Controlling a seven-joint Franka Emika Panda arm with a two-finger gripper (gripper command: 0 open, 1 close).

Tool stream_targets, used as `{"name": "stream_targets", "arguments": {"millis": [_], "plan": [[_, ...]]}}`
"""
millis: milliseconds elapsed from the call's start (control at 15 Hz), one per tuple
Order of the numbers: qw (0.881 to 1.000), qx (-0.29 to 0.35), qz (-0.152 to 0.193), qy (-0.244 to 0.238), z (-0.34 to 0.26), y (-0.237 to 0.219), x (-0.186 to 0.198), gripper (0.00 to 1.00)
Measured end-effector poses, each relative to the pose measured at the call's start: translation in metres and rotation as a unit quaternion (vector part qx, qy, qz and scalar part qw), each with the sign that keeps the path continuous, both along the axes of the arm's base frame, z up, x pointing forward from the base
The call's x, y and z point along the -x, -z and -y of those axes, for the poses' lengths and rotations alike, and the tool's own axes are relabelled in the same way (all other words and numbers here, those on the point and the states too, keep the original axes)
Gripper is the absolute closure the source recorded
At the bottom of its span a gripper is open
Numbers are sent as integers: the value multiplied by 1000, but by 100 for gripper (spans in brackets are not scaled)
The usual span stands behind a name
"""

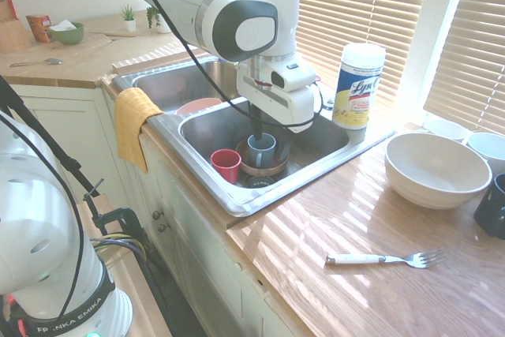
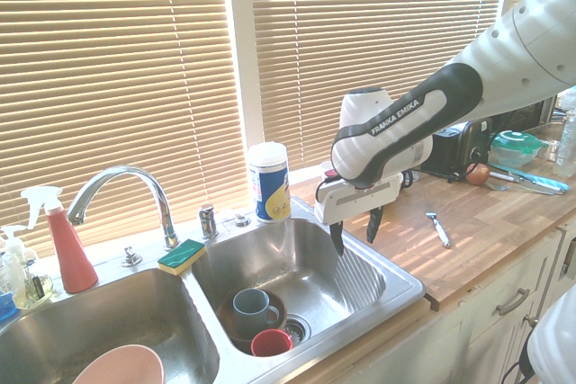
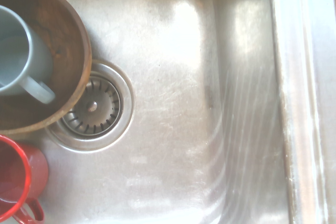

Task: Put the fork into the sink

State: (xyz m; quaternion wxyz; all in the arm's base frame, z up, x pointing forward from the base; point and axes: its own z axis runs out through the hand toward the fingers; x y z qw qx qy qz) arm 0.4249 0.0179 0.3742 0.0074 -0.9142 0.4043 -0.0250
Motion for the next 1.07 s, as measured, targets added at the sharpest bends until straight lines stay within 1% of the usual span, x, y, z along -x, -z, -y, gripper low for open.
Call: {"name": "stream_targets", "arguments": {"millis": [133, 333, 533, 733, 867, 1067], "plan": [[1000, 1, 0, 3, 1, 0, 0, 0], [999, 10, 10, 32, 22, -9, -6, 0], [995, 15, 19, 93, 90, -32, -11, 0], [987, 26, 13, 157, 163, -39, 4, 0], [981, 24, 6, 193, 198, -33, 17, 0], [974, 17, -5, 226, 233, -14, 28, 0]]}}
